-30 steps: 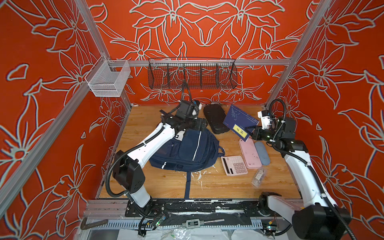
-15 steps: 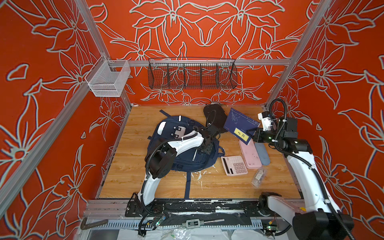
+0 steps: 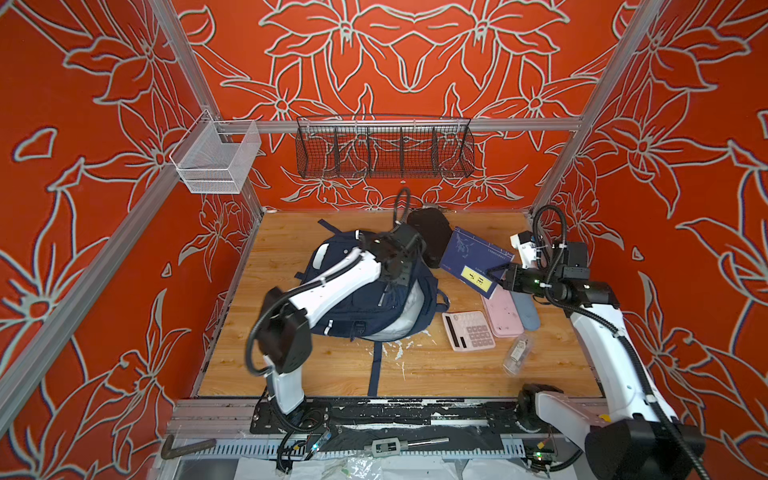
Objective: Pack the student bag
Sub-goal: 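Lift the backpack flap open with the left gripper while right holds the book above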
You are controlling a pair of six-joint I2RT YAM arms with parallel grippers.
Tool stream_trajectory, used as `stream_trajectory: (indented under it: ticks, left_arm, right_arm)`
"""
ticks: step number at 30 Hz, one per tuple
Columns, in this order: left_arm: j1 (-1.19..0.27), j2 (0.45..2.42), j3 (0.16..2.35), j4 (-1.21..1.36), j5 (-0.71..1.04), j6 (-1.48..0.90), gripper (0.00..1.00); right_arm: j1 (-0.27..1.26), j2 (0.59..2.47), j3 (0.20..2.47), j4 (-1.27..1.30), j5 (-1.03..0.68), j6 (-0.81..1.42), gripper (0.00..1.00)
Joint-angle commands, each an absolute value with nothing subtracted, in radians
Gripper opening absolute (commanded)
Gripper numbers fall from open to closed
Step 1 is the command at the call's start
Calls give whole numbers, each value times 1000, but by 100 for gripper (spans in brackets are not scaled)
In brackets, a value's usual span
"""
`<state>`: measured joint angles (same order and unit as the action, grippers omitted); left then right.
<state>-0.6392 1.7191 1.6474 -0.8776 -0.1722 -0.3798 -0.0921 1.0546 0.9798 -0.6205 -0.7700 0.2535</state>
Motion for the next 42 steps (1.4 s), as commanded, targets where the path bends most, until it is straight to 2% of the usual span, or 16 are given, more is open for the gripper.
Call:
stream_trajectory:
  ticks: [1,8,11,15,20,24,25,27,28,30,31,36,41,42]
  left_arm:
    - [-572,1575,1593,-705,-84,-348,0]
    - [-561,1523,1599,-640,45,-309,0]
    - [-559,1511,1585,-639,43,-306,0]
    - [-557,1476,1540,-579,60,-319,0]
    - [-557,1476,1528,-541,78,-344,0]
    - [-558,1488,1518,-521,76,-371,0]
    - [-557,1491,1517,-521,63,-374,0]
    - [-555,1496,1516,-531,21,-381,0]
    - [-555,1499,1516,-544,-11,-385,0]
    - [-543,1500,1513,-564,-42,-400,0]
    - [-532,1495,1504,-570,-53,-408,0]
    - [-478,1475,1450,-551,-50,-425,0]
    - [-477,1575,1515,-585,0,-391,0]
    - [-478,1591,1524,-584,19,-377,5]
  right_arm:
    - [-60,1023,899,-476,-836,461,0]
    - [213,1150,891,-204,-841,668,0]
    - [274,1253,935,-119,-846,727,0]
    - [327,1424,1014,-128,-884,726,0]
    - [412,1632,1088,92,-983,834,0]
    - [481,1758,1153,173,-903,881,0]
    - [485,1797,1170,184,-881,904,7]
    - [484,1862,1215,176,-865,901,37]
    - [483,1884,1246,129,-853,878,56]
    - [470,1886,1284,40,-832,817,81]
    - [459,1864,1287,-7,-803,782,97]
    - [396,1717,1293,-305,-644,579,97]
    - [342,1562,1261,-522,-479,432,97]
    - [333,1533,1255,-551,-446,412,97]
